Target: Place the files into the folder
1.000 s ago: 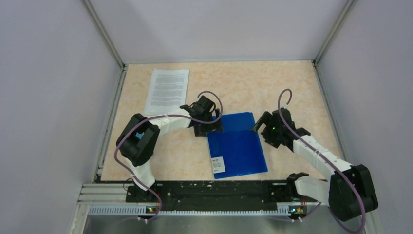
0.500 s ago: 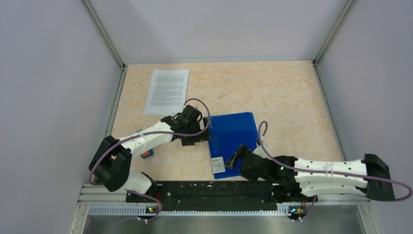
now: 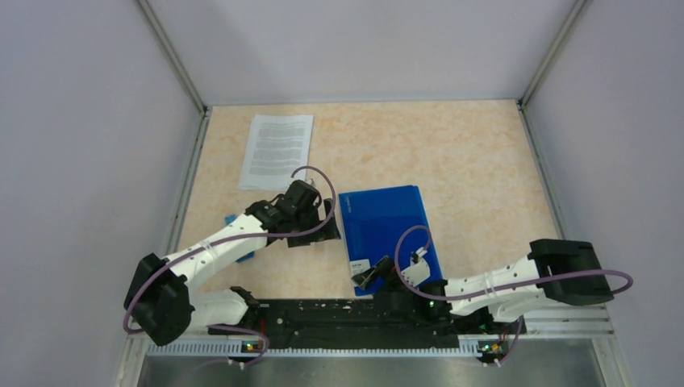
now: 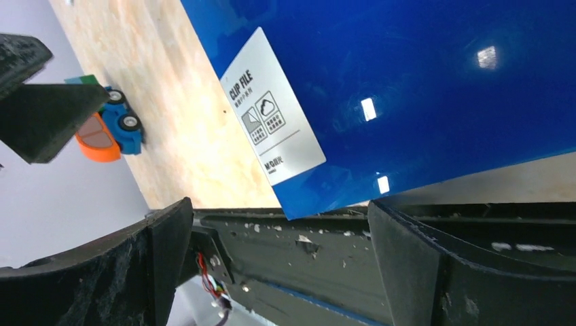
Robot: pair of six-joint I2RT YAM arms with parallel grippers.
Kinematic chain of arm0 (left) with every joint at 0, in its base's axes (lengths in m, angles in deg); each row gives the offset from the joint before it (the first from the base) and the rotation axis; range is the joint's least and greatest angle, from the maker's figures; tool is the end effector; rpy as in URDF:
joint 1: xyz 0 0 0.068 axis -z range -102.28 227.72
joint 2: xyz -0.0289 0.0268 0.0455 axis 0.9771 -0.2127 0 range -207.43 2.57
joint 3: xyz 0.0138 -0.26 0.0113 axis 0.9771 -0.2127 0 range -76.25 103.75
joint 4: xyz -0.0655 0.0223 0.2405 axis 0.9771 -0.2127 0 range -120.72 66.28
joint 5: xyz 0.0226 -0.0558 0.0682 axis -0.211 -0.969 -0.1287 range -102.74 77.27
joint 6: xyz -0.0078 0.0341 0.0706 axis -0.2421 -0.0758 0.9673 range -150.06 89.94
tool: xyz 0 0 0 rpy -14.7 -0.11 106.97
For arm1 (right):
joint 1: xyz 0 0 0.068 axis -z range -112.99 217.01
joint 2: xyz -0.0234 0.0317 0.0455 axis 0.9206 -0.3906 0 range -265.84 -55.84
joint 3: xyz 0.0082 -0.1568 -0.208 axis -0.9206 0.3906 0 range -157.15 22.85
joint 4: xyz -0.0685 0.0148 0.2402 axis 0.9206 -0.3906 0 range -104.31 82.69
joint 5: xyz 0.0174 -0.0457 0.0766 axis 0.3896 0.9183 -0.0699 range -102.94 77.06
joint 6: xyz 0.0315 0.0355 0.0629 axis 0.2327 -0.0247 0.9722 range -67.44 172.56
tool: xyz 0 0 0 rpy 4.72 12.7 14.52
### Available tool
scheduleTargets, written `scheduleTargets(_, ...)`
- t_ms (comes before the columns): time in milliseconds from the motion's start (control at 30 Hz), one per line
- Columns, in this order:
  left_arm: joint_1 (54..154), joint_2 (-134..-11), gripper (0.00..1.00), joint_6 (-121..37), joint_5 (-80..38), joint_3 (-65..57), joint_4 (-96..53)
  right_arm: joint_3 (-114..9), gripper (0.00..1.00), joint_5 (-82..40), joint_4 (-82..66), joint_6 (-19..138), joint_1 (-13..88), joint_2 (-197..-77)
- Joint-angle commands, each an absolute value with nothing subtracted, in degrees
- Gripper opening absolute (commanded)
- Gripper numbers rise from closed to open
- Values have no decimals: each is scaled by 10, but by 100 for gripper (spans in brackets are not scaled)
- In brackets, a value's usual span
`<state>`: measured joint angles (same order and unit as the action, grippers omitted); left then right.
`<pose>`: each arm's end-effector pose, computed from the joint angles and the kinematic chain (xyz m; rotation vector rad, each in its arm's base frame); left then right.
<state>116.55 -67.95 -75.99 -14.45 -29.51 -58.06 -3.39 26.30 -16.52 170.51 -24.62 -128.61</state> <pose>0.1923 -0.1575 0.1913 -0.1555 2.6931 -0.5490 0.0364 0.2217 0.1214 0.8247 2.3381 0.9584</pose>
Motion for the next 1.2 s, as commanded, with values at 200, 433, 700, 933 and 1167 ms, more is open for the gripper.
scheduleTargets(200,1167,-657,99,-740,-133,-300,-593,-3,99,401,-80,1847,-274,-1302)
scheduleTargets(433,1166,-674,99,-735,-145,-295,-580,38,97,447,-88,1908,-274,-1285)
scheduleTargets(700,1166,-703,99,-720,-160,-268,-574,102,94,514,-85,1957,-274,-1227)
scheduleTargets(933,1161,-748,99,-709,-173,-230,-574,146,90,552,-55,1981,-274,-1202)
scheduleTargets(1167,1159,-776,99,-715,-196,-232,-558,146,90,529,21,1931,-273,-1218)
